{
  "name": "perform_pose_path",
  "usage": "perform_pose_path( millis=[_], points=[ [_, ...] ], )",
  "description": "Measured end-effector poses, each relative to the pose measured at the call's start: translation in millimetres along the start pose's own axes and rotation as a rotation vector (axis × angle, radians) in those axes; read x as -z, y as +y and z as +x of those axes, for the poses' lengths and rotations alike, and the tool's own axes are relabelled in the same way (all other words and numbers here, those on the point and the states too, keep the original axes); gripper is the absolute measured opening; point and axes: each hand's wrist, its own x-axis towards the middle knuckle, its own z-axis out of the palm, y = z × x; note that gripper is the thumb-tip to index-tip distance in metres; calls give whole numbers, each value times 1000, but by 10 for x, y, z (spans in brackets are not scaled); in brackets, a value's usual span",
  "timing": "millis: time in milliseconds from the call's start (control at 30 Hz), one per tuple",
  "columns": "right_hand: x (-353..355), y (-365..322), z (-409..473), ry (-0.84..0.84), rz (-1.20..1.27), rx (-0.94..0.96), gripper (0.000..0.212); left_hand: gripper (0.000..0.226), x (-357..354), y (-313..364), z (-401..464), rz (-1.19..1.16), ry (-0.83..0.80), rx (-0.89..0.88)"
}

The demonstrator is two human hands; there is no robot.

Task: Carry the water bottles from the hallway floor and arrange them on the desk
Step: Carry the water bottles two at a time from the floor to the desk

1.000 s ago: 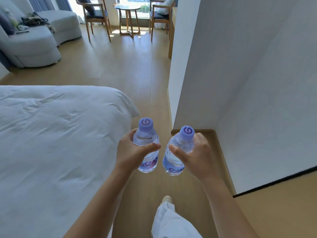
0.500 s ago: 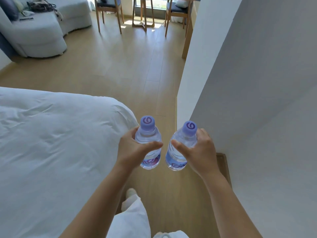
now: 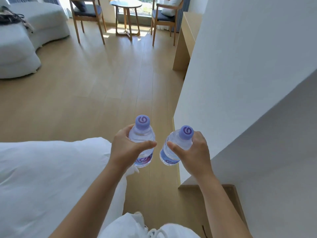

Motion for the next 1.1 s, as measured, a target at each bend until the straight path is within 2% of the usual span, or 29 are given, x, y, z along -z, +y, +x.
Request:
perform_pose_path(
  millis=[200, 400, 567, 733, 1100],
  points=[
    [-386, -56, 1007, -12, -13, -3, 45, 43, 78, 30, 1121, 4, -1, 60],
    [-677, 57, 2096, -21, -31, 1, 39, 37, -80, 73, 2243, 4, -27, 81],
    [-815, 213, 3397, -62, -47, 21, 40, 35, -401, 213, 3466, -10, -41, 93],
    [-789, 243, 4582, -33, -40, 33, 39, 40, -726, 505, 4578, 7, -60, 72],
    [-896, 541, 6388, 43, -69, -41, 41, 41, -1392, 764, 6543, -5, -200, 58]
  ],
)
